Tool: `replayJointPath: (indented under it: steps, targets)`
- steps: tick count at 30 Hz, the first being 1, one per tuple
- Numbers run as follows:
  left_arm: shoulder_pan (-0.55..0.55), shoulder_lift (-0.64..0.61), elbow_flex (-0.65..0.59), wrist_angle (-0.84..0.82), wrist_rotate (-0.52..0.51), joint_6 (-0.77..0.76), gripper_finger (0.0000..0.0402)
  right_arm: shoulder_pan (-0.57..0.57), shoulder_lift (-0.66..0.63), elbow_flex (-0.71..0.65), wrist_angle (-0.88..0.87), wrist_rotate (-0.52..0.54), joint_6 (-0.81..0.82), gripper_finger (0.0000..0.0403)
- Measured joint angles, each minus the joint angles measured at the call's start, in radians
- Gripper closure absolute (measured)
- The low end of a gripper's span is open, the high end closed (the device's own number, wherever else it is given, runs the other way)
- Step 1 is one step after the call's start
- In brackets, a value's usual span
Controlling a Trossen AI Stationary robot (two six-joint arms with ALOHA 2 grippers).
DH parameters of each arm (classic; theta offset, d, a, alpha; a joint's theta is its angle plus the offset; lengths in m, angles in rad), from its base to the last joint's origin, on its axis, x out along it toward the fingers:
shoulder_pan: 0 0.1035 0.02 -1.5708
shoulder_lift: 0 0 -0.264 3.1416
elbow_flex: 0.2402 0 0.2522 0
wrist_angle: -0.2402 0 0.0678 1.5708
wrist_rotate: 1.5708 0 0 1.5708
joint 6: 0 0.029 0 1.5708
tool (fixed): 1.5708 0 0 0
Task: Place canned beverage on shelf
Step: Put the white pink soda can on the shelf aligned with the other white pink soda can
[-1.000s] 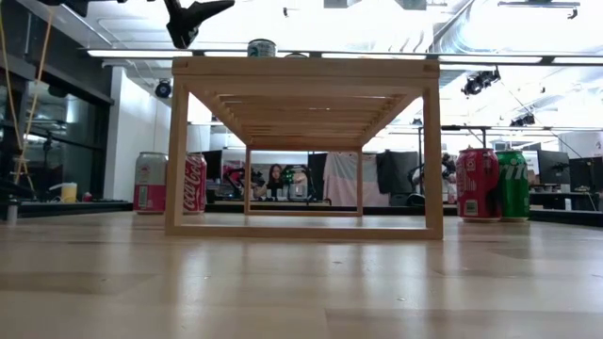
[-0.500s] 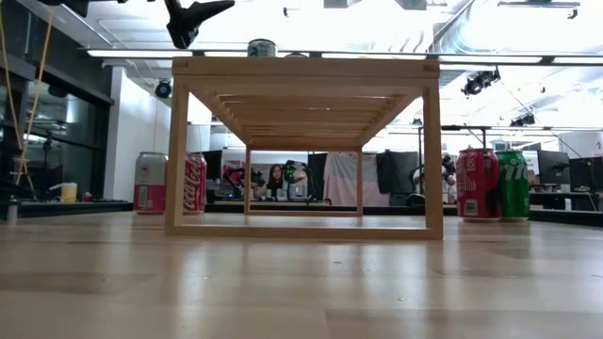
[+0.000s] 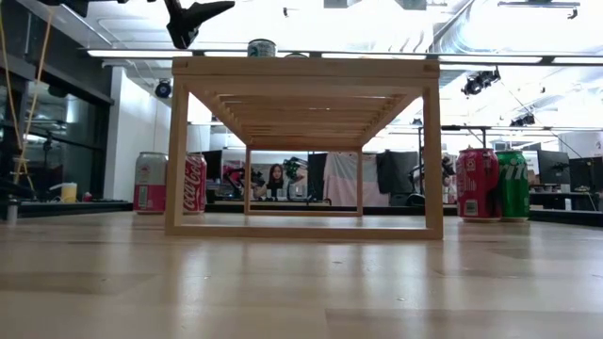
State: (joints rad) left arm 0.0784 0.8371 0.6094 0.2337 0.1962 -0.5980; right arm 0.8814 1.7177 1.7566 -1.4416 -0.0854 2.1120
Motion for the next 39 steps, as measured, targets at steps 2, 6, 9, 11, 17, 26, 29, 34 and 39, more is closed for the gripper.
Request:
replayJointPath:
  steps: [2, 6, 9, 11, 17, 26, 29, 34, 39]
  targets:
    - [0.000, 0.000, 0.000, 0.000, 0.000, 0.000, 0.0020, 0.000, 0.036, 0.022, -0.021, 0.002, 0.000, 0.0079]
    - [0.000, 0.000, 0.000, 0.000, -0.002, 0.000, 0.0020, 0.000, 0.076, 0.026, -0.015, 0.006, 0.030, 0.0079]
    - [0.000, 0.000, 0.000, 0.000, -0.002, 0.000, 0.0020, -0.008, 0.097, 0.026, -0.015, 0.033, 0.053, 0.0079]
    - [0.000, 0.000, 0.000, 0.000, -0.002, 0.000, 0.0020, -0.017, 0.097, 0.024, -0.017, 0.067, 0.074, 0.0079]
    - [0.000, 0.000, 0.000, 0.000, -0.002, 0.000, 0.0020, -0.049, 0.098, -0.023, -0.042, 0.060, 0.108, 0.0079]
    - [0.000, 0.000, 0.000, 0.000, -0.001, 0.000, 0.0020, -0.057, 0.098, -0.079, 0.033, 0.009, 0.107, 0.0079]
    - [0.000, 0.000, 0.000, 0.000, -0.001, 0.000, 0.0020, -0.057, 0.098, -0.104, 0.046, -0.010, 0.109, 0.0079]
    - [0.000, 0.000, 0.000, 0.000, -0.001, 0.000, 0.0020, -0.057, 0.098, -0.127, 0.086, -0.002, 0.108, 0.0080]
    - [0.000, 0.000, 0.000, 0.002, -0.001, 0.000, 0.0020, -0.057, 0.096, -0.149, 0.103, -0.001, 0.107, 0.0080]
